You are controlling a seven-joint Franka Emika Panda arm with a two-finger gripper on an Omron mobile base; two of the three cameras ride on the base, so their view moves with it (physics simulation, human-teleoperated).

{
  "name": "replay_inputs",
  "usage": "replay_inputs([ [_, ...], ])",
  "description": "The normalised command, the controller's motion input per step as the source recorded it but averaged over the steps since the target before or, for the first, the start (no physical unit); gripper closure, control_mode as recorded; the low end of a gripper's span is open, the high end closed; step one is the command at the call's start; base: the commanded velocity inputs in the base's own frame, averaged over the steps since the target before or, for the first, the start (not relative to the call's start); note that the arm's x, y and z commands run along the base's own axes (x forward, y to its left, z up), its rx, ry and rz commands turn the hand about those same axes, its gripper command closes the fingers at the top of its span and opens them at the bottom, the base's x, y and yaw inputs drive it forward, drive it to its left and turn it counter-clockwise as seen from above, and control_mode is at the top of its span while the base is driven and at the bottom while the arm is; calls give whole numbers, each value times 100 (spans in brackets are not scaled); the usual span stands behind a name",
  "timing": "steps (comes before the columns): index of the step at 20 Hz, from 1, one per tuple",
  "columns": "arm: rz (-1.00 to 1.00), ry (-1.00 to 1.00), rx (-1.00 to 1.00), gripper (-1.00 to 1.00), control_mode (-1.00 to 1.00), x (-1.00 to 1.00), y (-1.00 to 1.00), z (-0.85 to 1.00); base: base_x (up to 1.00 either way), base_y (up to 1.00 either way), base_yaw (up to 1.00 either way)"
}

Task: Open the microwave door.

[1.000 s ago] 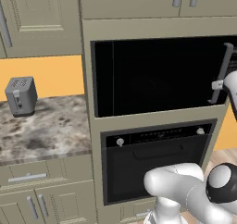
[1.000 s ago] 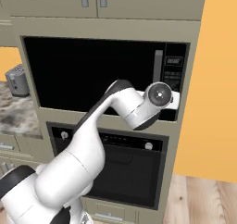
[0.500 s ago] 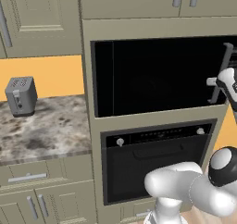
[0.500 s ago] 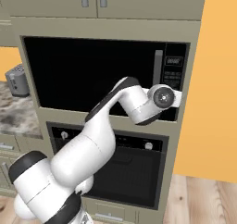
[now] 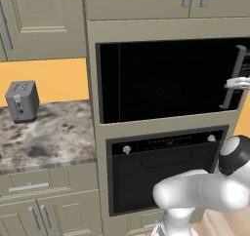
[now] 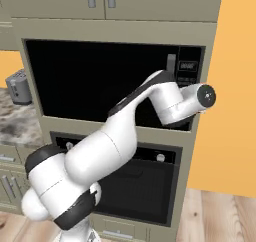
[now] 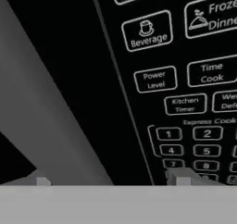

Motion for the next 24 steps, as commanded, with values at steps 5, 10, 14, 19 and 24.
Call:
replay_inputs([
  [5, 1, -58, 0, 100, -100, 16, 14, -71, 0, 0, 0],
  [10, -6, -70, 0, 100, -100, 11, 49, -72, 0, 0, 0],
  [14, -9, -30, 0, 100, -100, -24, 26, 5, 0, 0, 0],
  [19, -2, -2, 0, 100, -100, -95, -13, 33, 0, 0, 0],
  [24, 0, 0, 0, 100, -100, -100, -44, 40, 0, 0, 0],
])
